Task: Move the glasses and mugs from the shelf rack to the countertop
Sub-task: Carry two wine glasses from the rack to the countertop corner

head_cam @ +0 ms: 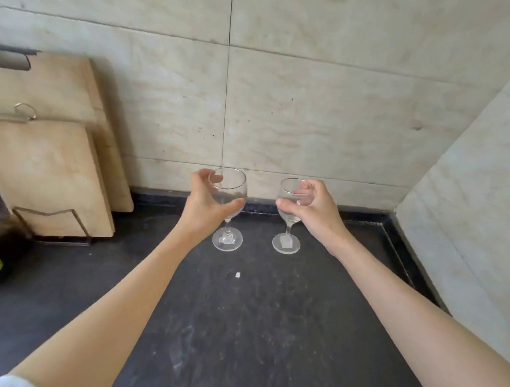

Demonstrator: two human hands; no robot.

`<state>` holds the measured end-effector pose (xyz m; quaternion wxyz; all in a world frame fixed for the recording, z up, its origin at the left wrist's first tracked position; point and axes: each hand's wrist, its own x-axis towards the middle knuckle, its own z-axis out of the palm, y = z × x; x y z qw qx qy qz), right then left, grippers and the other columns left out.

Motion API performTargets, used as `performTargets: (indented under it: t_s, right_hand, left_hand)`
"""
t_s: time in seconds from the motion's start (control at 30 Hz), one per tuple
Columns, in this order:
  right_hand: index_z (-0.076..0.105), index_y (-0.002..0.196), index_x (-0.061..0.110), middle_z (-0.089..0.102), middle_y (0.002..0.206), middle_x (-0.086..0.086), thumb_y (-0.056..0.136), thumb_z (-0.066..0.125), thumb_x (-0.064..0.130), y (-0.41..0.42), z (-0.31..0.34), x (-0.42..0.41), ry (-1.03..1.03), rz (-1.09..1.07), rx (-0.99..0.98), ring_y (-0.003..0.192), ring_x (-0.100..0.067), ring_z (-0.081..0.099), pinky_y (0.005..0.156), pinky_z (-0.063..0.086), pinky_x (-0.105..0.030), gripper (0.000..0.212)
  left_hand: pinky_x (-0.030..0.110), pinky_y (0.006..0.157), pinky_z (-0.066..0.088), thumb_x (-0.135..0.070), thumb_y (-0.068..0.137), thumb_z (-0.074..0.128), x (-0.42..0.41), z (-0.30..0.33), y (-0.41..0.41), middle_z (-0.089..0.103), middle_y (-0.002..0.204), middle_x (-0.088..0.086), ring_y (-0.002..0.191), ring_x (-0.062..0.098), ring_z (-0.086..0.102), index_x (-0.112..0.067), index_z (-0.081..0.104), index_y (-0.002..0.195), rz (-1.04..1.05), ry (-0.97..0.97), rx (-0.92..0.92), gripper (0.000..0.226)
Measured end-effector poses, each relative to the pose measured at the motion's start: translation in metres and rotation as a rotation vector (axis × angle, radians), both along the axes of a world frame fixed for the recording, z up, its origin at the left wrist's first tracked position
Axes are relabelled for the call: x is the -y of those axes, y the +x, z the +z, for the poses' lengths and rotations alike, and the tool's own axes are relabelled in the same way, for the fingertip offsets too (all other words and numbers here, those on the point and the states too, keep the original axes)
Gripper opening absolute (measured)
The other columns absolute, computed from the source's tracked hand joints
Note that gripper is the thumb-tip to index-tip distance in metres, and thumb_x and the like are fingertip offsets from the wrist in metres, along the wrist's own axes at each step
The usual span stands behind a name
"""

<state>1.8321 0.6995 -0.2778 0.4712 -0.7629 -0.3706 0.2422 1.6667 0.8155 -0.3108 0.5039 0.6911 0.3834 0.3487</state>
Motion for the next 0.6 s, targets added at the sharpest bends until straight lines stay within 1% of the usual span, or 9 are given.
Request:
performTargets:
  t_s: [0.07,0.1,0.17,0.23,0.27,0.33,0.43,0.5,0.6]
  right_hand:
    - [0.041,0.122,0.018,0.051,0.115,0.003,0.072,0.076,0.031,0.016,-0.024,-0.026,-0.053,0.007,-0.016,0.100,-0.014,0.053,0.071,0.038,-0.019,0.063]
    - [0.040,0.124,0.018,0.051,0.115,0.002,0.072,0.076,0.031,0.023,-0.036,-0.039,-0.076,0.008,-0.023,0.100,-0.014,0.053,0.071,0.038,-0.020,0.065]
    - [0.041,0.125,0.018,0.051,0.113,-0.001,0.070,0.077,0.030,0.034,-0.059,-0.063,-0.115,0.002,-0.026,0.099,-0.015,0.054,0.072,0.037,-0.021,0.067]
    - [0.043,0.125,0.018,0.050,0.110,-0.002,0.068,0.078,0.030,0.043,-0.079,-0.084,-0.138,-0.004,-0.021,0.095,-0.014,0.053,0.067,0.036,-0.018,0.068]
    - [0.043,0.124,0.018,0.050,0.108,-0.001,0.067,0.079,0.029,0.047,-0.088,-0.094,-0.147,-0.003,-0.019,0.094,-0.014,0.053,0.066,0.036,-0.016,0.068]
    - [0.045,0.123,0.019,0.050,0.107,0.002,0.065,0.080,0.027,0.054,-0.105,-0.111,-0.164,0.007,-0.019,0.095,-0.015,0.054,0.068,0.036,-0.018,0.068]
    - [0.046,0.120,0.023,0.051,0.108,0.003,0.065,0.080,0.025,0.063,-0.128,-0.130,-0.176,0.000,-0.040,0.097,-0.017,0.056,0.072,0.037,-0.022,0.065]
    - [0.045,0.121,0.026,0.051,0.110,0.003,0.066,0.080,0.024,0.067,-0.141,-0.140,-0.178,-0.010,-0.066,0.099,-0.017,0.055,0.073,0.037,-0.023,0.065]
    - [0.045,0.117,0.029,0.052,0.110,0.003,0.067,0.079,0.022,0.071,-0.158,-0.152,-0.194,0.004,-0.078,0.104,-0.017,0.055,0.080,0.038,-0.025,0.061]
  left_hand:
    - [0.007,0.066,0.043,-0.020,0.072,0.075,-0.021,-0.024,0.012,0.047,0.117,-0.010,0.078,-0.010,0.054,-0.018,0.030,0.126,0.004,-0.039,-0.037,0.070]
    - [0.004,0.063,0.042,-0.021,0.072,0.075,-0.032,-0.035,0.017,0.046,0.119,-0.011,0.078,-0.011,0.054,-0.018,0.030,0.129,0.001,-0.059,-0.052,0.072]
    - [0.001,0.062,0.041,-0.020,0.072,0.076,-0.055,-0.056,0.025,0.048,0.117,-0.013,0.084,-0.012,0.053,-0.020,0.031,0.131,-0.007,-0.081,-0.079,0.074]
    - [0.005,0.068,0.043,-0.020,0.072,0.076,-0.075,-0.073,0.033,0.049,0.116,-0.015,0.089,-0.015,0.052,-0.020,0.033,0.130,-0.011,-0.082,-0.094,0.073]
    - [0.010,0.073,0.043,-0.020,0.072,0.076,-0.085,-0.082,0.037,0.048,0.119,-0.012,0.093,-0.010,0.052,-0.020,0.033,0.130,-0.010,-0.087,-0.099,0.073]
    - [0.020,0.081,0.041,-0.019,0.071,0.077,-0.100,-0.097,0.046,0.042,0.126,-0.004,0.098,-0.001,0.050,-0.022,0.033,0.130,-0.002,-0.092,-0.108,0.073]
    - [0.022,0.083,0.040,-0.019,0.070,0.078,-0.116,-0.116,0.060,0.037,0.125,0.003,0.095,0.002,0.047,-0.025,0.033,0.131,0.001,-0.092,-0.137,0.075]
    - [0.025,0.085,0.042,-0.019,0.070,0.078,-0.122,-0.126,0.069,0.039,0.127,0.005,0.099,0.009,0.048,-0.024,0.033,0.132,-0.020,-0.114,-0.139,0.077]
    - [0.026,0.084,0.044,-0.018,0.069,0.079,-0.128,-0.137,0.080,0.041,0.129,0.005,0.105,0.010,0.048,-0.023,0.034,0.131,-0.036,-0.143,-0.126,0.077]
